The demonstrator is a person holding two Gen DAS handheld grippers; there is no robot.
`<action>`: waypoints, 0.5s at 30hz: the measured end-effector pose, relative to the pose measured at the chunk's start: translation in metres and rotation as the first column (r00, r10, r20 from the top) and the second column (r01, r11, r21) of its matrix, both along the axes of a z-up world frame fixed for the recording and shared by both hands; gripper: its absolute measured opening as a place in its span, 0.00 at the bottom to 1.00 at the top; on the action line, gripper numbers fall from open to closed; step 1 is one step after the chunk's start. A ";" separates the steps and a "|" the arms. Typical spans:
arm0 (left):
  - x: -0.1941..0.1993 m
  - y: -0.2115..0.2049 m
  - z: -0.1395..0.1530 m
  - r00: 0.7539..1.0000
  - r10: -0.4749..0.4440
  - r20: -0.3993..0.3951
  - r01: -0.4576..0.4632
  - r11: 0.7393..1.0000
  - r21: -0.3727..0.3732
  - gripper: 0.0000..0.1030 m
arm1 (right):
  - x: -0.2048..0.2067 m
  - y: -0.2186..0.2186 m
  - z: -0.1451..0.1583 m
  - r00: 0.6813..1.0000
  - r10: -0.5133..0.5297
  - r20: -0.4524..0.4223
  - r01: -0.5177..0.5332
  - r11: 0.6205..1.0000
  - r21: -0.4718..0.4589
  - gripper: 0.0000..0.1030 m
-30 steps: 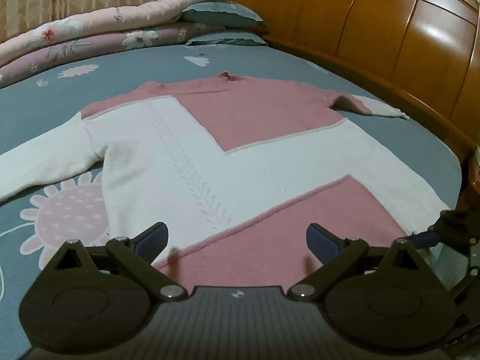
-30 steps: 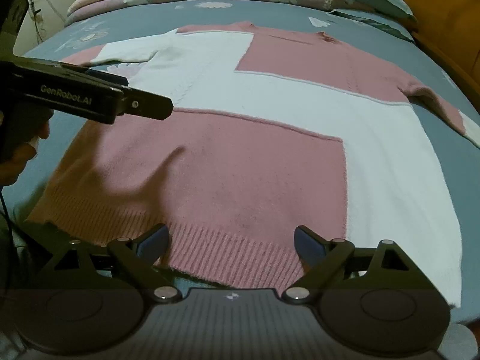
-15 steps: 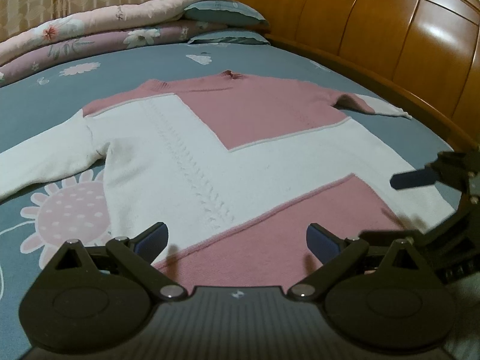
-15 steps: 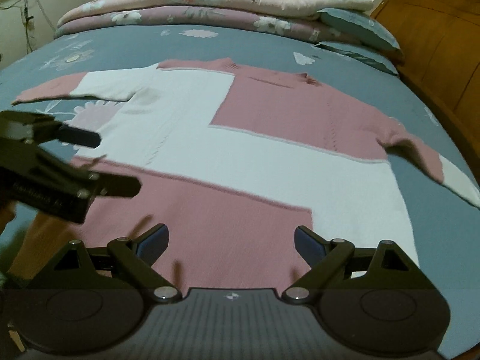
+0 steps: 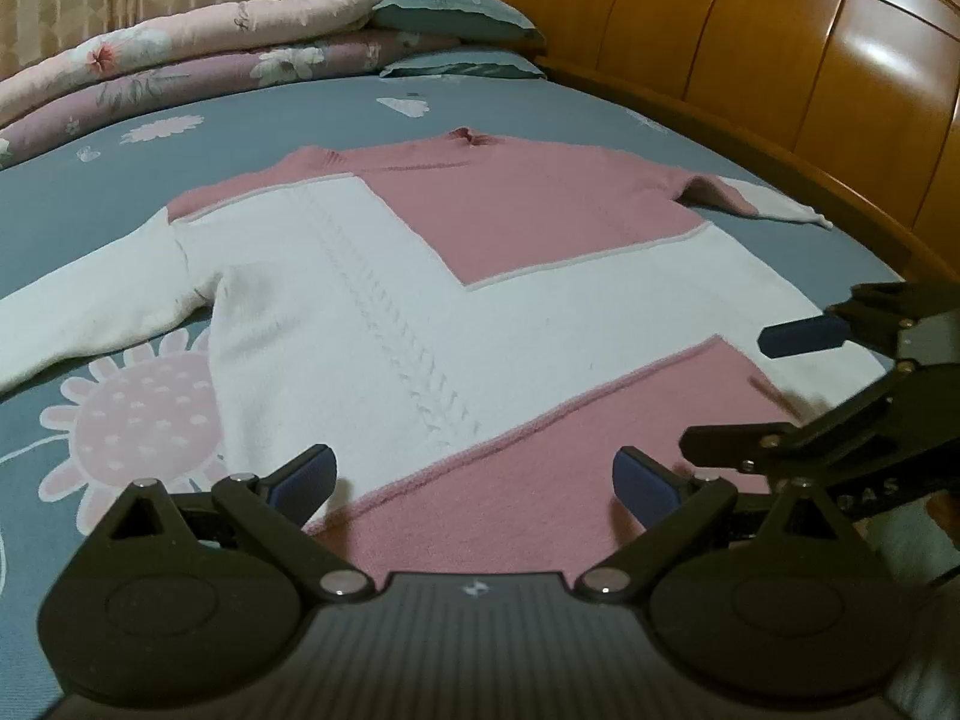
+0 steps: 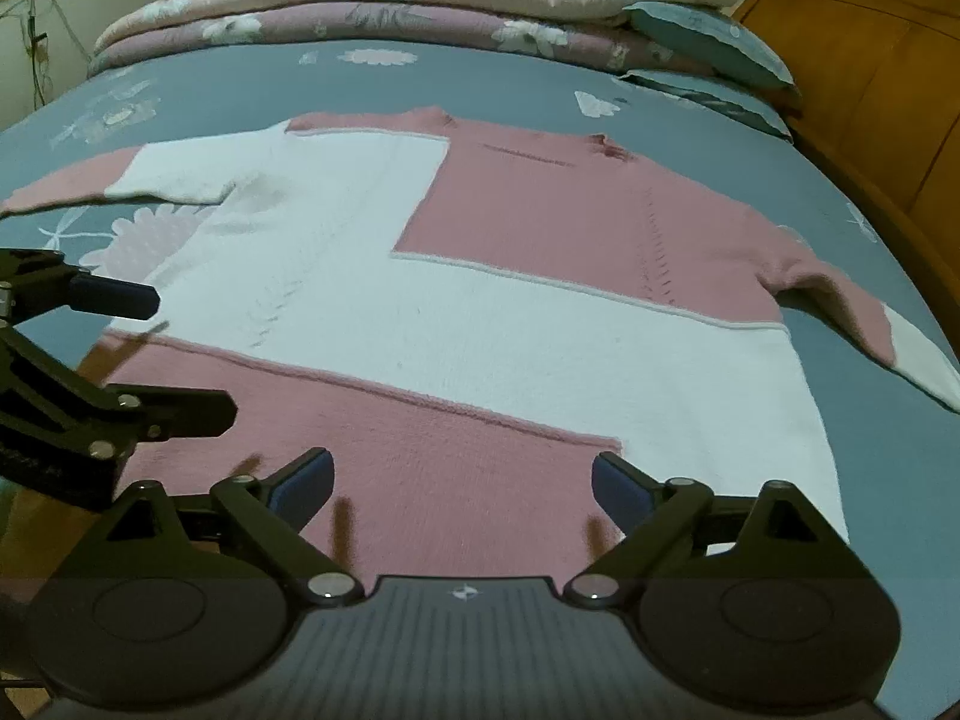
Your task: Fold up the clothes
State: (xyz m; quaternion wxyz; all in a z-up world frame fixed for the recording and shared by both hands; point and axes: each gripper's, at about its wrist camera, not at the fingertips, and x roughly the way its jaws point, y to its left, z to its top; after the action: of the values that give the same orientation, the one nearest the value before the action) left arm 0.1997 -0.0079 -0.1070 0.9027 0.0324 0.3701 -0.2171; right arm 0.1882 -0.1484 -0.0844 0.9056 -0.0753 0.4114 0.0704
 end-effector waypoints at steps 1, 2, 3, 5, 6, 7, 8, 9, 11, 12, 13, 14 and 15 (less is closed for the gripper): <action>0.000 0.000 0.000 1.000 0.000 -0.001 0.000 1.000 0.000 0.95 | 0.003 -0.001 -0.002 1.000 -0.005 -0.006 0.005 1.000 0.005 0.93; 0.000 0.000 0.000 1.000 0.000 -0.001 0.000 1.000 0.001 0.95 | 0.005 -0.001 -0.005 1.000 -0.012 -0.013 0.012 1.000 0.011 0.93; 0.001 0.000 -0.001 1.000 0.000 -0.002 0.000 1.000 0.001 0.95 | 0.006 -0.002 -0.007 1.000 -0.019 -0.019 0.019 1.000 0.016 0.93; 0.001 0.000 -0.001 1.000 0.002 -0.003 -0.002 1.000 0.001 0.95 | 0.006 -0.003 -0.012 0.999 -0.026 -0.033 0.027 0.999 0.023 0.93; 0.001 0.000 -0.001 1.000 0.002 -0.003 -0.002 1.000 0.001 0.95 | 0.006 -0.004 -0.014 0.999 -0.030 -0.040 0.031 0.999 0.027 0.93; 0.001 0.000 -0.001 1.000 0.003 -0.004 -0.003 1.000 0.001 0.95 | 0.006 -0.005 -0.017 0.998 -0.033 -0.048 0.035 0.999 0.030 0.94; 0.002 0.000 -0.001 1.000 0.004 -0.004 -0.004 1.000 0.001 0.95 | 0.005 -0.006 -0.018 0.998 -0.039 -0.051 0.041 0.999 0.036 0.95; 0.002 0.000 -0.001 1.000 0.004 -0.005 -0.004 1.000 0.001 0.95 | 0.004 -0.008 -0.020 0.998 -0.045 -0.053 0.048 0.998 0.045 0.97; 0.002 0.000 -0.001 1.000 0.005 -0.006 -0.005 1.000 0.001 0.95 | 0.003 -0.011 -0.022 0.996 -0.059 -0.061 0.063 0.996 0.060 0.99; 0.002 0.000 -0.002 1.000 0.006 -0.006 -0.006 1.000 0.002 0.95 | 0.002 -0.012 -0.023 0.996 -0.063 -0.063 0.067 0.996 0.066 1.00; 0.002 0.000 -0.002 1.000 0.005 -0.007 -0.005 1.000 0.002 0.95 | 0.001 -0.013 -0.023 0.996 -0.065 -0.064 0.069 0.995 0.070 1.00; 0.002 0.000 -0.002 1.000 0.004 -0.007 -0.004 1.000 0.004 0.95 | 0.000 -0.014 -0.024 0.996 -0.066 -0.063 0.071 0.995 0.074 1.00; 0.002 0.000 -0.003 1.000 0.003 -0.008 -0.003 1.000 0.006 0.95 | -0.001 -0.014 -0.025 0.996 -0.066 -0.062 0.071 0.995 0.076 1.00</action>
State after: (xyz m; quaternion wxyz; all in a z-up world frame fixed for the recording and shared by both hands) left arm 0.2022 -0.0082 -0.1096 0.9014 0.0335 0.3744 -0.2147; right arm 0.1869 -0.1627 -0.1089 0.8971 -0.0233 0.4374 0.0574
